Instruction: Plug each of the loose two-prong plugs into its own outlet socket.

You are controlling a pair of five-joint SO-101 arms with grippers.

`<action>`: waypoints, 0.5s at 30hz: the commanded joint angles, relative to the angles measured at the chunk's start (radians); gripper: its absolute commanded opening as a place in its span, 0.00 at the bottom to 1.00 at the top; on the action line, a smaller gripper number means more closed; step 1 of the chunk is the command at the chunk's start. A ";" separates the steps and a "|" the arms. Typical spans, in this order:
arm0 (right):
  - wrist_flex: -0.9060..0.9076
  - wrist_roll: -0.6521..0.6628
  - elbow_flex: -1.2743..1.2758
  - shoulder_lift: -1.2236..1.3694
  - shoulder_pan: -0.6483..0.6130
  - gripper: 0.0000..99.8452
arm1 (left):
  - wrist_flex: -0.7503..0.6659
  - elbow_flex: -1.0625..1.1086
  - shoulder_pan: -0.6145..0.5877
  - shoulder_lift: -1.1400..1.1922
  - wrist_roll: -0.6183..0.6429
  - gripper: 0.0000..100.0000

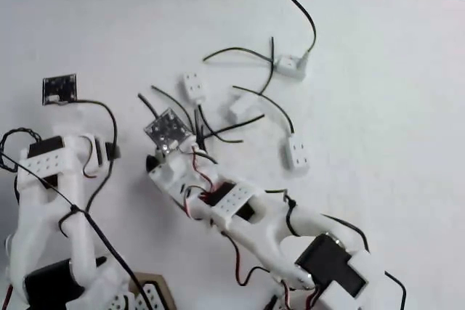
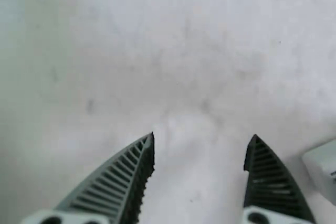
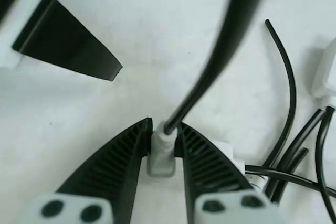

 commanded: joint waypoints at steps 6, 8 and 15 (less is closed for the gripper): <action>-0.044 0.014 -0.052 0.041 0.001 0.02 | -0.015 0.011 -0.005 -0.038 0.005 0.28; -0.042 0.015 -0.048 0.041 0.002 0.02 | -0.015 0.011 -0.005 -0.038 0.005 0.28; -0.036 0.055 -0.023 0.045 0.002 0.02 | -0.015 0.011 -0.005 -0.038 0.005 0.28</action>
